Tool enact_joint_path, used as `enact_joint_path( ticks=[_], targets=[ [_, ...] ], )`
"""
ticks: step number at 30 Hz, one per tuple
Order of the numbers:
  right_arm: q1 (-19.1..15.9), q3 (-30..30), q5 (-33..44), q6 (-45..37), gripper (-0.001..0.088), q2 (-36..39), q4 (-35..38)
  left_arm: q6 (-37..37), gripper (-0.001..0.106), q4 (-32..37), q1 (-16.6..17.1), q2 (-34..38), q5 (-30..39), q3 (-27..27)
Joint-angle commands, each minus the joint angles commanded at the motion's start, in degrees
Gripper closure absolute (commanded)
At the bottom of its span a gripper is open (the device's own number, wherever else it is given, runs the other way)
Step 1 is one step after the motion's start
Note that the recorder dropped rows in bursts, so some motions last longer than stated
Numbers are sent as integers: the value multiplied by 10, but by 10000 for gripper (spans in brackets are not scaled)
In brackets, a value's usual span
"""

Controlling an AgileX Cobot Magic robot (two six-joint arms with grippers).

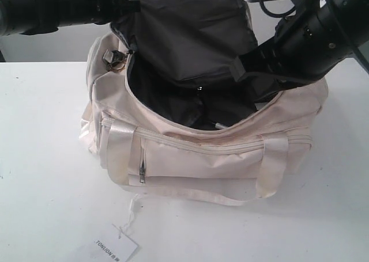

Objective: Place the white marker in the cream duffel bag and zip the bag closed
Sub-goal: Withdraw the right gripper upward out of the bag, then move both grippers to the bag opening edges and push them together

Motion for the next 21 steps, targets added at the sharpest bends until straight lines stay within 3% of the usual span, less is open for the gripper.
enact_joint_path(
  ticks=[21],
  targets=[
    [0, 0, 6, 0, 868, 0, 0, 0, 1053, 0, 0, 0, 0, 0]
  ],
)
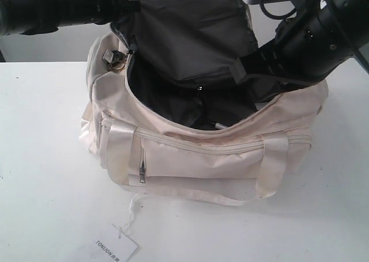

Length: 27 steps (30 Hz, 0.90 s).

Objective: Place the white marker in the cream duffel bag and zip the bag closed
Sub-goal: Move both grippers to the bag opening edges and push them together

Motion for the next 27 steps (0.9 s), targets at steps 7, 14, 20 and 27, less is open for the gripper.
enact_joint_path(
  ticks=[7, 14, 20, 27],
  targets=[
    [0, 0, 2, 0, 868, 0, 0, 0, 1053, 0, 0, 0, 2, 0],
    [0, 0, 3, 0, 868, 0, -3, 0, 1053, 19, 0, -14, 113, 0],
    [0, 0, 3, 0, 868, 0, -4, 0, 1053, 60, 0, -35, 184, 0],
    [0, 0, 2, 0, 868, 0, -6, -11, 1053, 107, 0, -51, 298, 0]
  ],
)
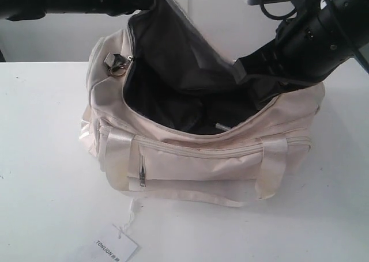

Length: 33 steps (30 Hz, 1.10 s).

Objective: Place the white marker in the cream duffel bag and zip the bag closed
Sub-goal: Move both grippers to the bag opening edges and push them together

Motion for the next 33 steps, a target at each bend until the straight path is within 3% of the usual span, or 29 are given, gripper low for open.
enact_joint_path(
  ticks=[8, 19, 29, 33],
  targets=[
    [0, 0, -1, 0, 868, 0, 0, -65, 1053, 99, 0, -10, 87, 0],
    [0, 0, -11, 0, 868, 0, 0, -69, 1053, 207, 0, -10, 230, 0],
    [0, 0, -20, 0, 868, 0, 1, -69, 1053, 361, 0, -9, 291, 0],
    [0, 0, -22, 0, 868, 1, 1, -69, 1053, 369, 0, -9, 309, 0]
  ],
)
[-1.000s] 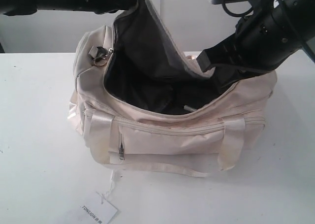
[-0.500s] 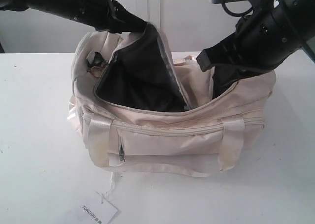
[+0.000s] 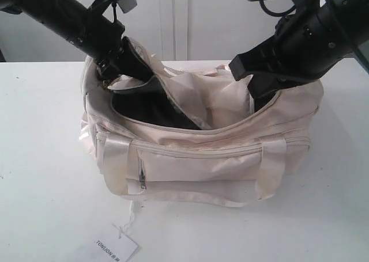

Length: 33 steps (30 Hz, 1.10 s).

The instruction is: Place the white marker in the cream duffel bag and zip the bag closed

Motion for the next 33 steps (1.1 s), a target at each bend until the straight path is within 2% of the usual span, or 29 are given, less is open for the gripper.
enact_joint_path(
  ticks=[8, 15, 17, 18, 20, 21, 23, 26, 33],
  targets=[
    [0, 15, -10, 0, 868, 1, 1, 0, 1053, 30, 0, 0, 109, 0],
    [0, 15, -8, 0, 868, 1, 4, 0, 1040, 28, 0, 0, 109, 0],
    [0, 15, -8, 0, 868, 1, 4, 0, 933, 26, 0, 0, 109, 0],
    [0, 15, -8, 0, 868, 1, 4, 0, 825, 20, 0, 0, 109, 0],
    [0, 15, -8, 0, 868, 1, 4, 0, 677, 9, 0, 0, 109, 0],
    [0, 15, -9, 0, 868, 1, 4, 0, 644, 5, 0, 0, 109, 0],
    [0, 15, -13, 0, 868, 1, 4, 0, 607, -19, 0, -1, 109, 0],
    [0, 15, -16, 0, 868, 1, 4, -23, 610, -39, 0, -8, 109, -10],
    [0, 15, -34, -1, 868, 1, 28, -92, 610, -41, 0, -48, 109, -34]
  ],
)
